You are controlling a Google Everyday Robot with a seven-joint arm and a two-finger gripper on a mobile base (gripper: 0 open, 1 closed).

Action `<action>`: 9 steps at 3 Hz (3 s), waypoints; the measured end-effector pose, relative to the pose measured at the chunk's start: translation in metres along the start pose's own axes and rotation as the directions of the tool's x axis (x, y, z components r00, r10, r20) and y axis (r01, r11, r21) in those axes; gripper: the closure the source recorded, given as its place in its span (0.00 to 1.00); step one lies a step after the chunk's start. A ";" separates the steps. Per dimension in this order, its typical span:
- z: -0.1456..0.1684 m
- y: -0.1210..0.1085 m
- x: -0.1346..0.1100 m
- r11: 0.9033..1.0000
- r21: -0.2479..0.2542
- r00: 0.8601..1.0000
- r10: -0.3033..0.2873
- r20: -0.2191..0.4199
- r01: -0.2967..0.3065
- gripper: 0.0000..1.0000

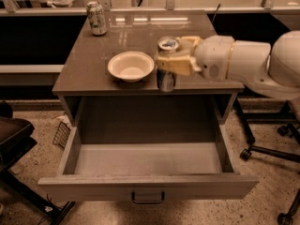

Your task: Place redbull can into top drawer

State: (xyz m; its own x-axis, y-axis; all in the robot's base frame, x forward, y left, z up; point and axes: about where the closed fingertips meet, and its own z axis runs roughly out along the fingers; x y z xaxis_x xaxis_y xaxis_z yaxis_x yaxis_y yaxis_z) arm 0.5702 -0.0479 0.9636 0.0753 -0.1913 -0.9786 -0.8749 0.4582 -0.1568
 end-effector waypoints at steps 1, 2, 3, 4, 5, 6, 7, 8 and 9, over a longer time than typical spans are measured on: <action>-0.020 0.035 0.042 0.998 -0.059 1.000 -0.005 -0.005 0.005 1.00; -0.017 0.036 0.044 0.998 -0.062 1.000 -0.002 -0.005 0.002 1.00; 0.011 0.053 0.090 0.993 -0.116 0.999 0.023 -0.033 -0.027 1.00; 0.039 0.070 0.143 0.984 -0.176 0.997 0.024 -0.072 -0.036 1.00; 0.055 0.080 0.180 0.973 -0.228 0.994 0.008 -0.106 -0.032 1.00; 0.055 0.087 0.217 0.971 -0.235 0.993 0.015 -0.118 -0.042 1.00; 0.048 0.089 0.236 0.974 -0.220 0.993 0.030 -0.116 -0.055 1.00; 0.044 0.090 0.249 0.976 -0.207 0.994 0.044 -0.105 -0.065 1.00; 0.044 0.089 0.258 0.978 -0.196 0.994 0.057 -0.098 -0.075 1.00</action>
Offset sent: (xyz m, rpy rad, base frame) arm -0.0322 -0.0084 -0.0335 -0.0067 0.0193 0.0438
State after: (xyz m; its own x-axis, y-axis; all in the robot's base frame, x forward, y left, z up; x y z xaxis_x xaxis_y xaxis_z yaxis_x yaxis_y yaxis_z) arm 0.5330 -0.0185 0.6909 -0.0216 -0.2491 -0.9682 -0.9548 0.2922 -0.0539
